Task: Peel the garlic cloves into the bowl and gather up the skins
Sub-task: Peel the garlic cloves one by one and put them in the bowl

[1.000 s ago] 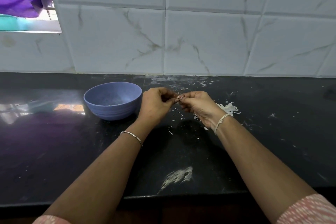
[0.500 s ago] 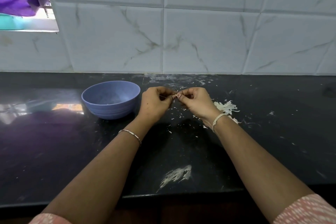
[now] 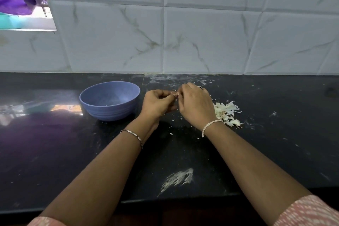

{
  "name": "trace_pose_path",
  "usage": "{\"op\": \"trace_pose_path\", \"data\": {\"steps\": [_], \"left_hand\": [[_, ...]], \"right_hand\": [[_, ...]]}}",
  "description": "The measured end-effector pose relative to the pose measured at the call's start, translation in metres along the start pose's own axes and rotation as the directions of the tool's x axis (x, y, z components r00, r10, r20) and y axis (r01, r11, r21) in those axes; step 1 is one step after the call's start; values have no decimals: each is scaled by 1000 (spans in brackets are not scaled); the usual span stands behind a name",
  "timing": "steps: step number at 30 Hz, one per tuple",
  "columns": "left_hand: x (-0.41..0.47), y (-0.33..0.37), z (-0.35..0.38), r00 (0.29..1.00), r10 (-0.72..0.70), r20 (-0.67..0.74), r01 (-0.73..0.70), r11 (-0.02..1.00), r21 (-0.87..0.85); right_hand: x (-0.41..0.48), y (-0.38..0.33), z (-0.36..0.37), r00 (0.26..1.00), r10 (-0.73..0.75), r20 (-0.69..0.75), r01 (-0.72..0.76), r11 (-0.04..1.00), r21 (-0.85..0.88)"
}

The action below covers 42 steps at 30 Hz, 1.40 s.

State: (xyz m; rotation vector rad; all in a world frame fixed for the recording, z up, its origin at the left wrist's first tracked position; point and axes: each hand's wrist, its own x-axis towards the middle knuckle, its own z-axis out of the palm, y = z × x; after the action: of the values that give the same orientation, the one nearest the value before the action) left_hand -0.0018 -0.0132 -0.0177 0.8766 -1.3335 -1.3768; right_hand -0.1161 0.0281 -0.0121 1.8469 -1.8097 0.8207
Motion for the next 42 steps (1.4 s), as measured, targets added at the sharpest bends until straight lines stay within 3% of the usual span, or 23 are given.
{"op": "trace_pose_path", "data": {"steps": [3, 8, 15, 22, 31, 34, 36, 39, 42], "left_hand": [[1, 0, -1, 999, 6, 52, -5, 1000, -13], [4, 0, -3, 999, 15, 41, -16, 1000, 26], [1, 3, -4, 996, 62, 71, -65, 997, 38], [0, 4, 1, 984, 152, 95, -156, 987, 38], [4, 1, 5, 963, 265, 54, -271, 937, 223], [4, 1, 7, 940, 331, 79, -338, 886, 318], [4, 3, 8, 926, 364, 97, -375, 861, 344], [4, 7, 7, 932, 354, 74, -361, 899, 246], [5, 8, 3, 954, 297, 31, -299, 947, 117]], "right_hand": [[2, 5, 2, 969, 225, 101, -245, 915, 319], [5, 15, 2, 940, 234, 247, -333, 784, 524], [7, 16, 4, 933, 302, 195, -353, 659, 664], [6, 9, -2, 893, 354, 280, -415, 404, 815], [4, 5, -7, 840, 421, 343, -470, 246, 848], [5, 8, -7, 834, 439, 334, -482, 285, 829], [5, 11, -1, 852, 444, 278, -483, 458, 747], [2, 15, 2, 927, 307, 217, -370, 843, 389], [3, 19, -3, 949, 186, 256, -259, 922, 289]]}}
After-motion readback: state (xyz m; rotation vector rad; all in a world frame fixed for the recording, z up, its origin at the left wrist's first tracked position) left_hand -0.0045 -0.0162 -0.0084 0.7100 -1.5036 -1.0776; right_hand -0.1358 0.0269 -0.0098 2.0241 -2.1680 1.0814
